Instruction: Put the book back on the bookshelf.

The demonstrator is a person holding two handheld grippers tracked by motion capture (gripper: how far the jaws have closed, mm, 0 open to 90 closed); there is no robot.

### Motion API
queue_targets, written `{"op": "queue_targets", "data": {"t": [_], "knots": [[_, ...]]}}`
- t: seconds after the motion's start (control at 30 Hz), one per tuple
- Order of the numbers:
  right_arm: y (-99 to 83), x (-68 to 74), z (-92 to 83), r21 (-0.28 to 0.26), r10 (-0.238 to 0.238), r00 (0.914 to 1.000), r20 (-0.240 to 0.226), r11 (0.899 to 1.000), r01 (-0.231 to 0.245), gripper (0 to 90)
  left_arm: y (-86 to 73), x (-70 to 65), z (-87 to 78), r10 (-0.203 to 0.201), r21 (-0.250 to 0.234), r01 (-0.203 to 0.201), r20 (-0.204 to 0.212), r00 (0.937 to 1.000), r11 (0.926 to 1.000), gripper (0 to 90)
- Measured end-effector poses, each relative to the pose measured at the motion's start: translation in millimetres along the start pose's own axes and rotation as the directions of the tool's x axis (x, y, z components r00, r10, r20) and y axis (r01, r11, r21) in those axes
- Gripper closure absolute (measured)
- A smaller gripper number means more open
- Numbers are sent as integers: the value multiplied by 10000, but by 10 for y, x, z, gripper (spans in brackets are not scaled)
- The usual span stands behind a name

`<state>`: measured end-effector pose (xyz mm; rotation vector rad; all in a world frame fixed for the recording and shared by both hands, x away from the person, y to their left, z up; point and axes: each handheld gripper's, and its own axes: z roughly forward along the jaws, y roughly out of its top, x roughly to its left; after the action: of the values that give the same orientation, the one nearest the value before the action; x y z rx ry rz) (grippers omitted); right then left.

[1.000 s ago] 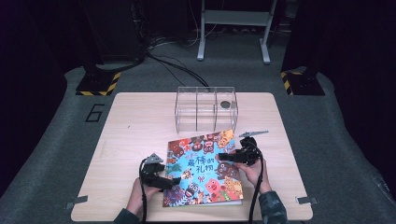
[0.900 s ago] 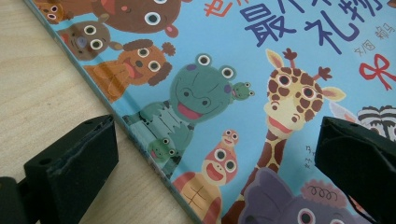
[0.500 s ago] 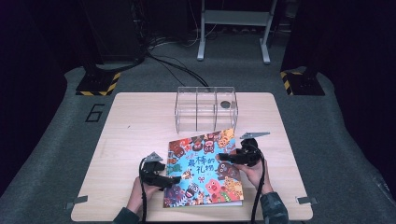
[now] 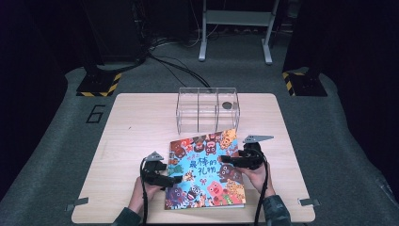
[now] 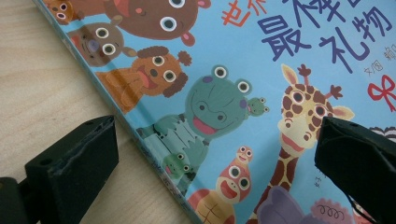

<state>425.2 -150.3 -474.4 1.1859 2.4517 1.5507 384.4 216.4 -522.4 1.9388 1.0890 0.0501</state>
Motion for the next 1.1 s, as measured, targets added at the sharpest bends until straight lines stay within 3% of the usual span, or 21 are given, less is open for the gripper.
{"op": "queue_targets", "data": {"t": [0.4, 0.5, 0.87, 0.9, 1.1], "knots": [[4, 41, -25, -418, -667, 9978, -30, 9969, 665, 533, 76, 52, -19, -194, -195, 194, 4, 9998, 9996, 0], [-2, 45, -30, -467, -723, 9974, -26, 9963, 721, 533, 114, 73, -31, -79, -251, 79, -22, 10000, 9997, 0], [2, 80, -52, -787, -1212, 9926, -66, 9896, 1203, 533, 199, 116, -20, -258, -583, 252, -98, 9996, 9980, 0], [2, 83, -54, -813, -1248, 9922, -60, 9890, 1239, 533, 219, 140, -37, -85, -452, 82, -71, 9999, 9989, 0], [7, 93, -57, -925, -1319, 9913, 8, 9870, 1314, 532, 264, 164, -27, -264, -528, 259, -88, 9996, 9983, 0]]}}
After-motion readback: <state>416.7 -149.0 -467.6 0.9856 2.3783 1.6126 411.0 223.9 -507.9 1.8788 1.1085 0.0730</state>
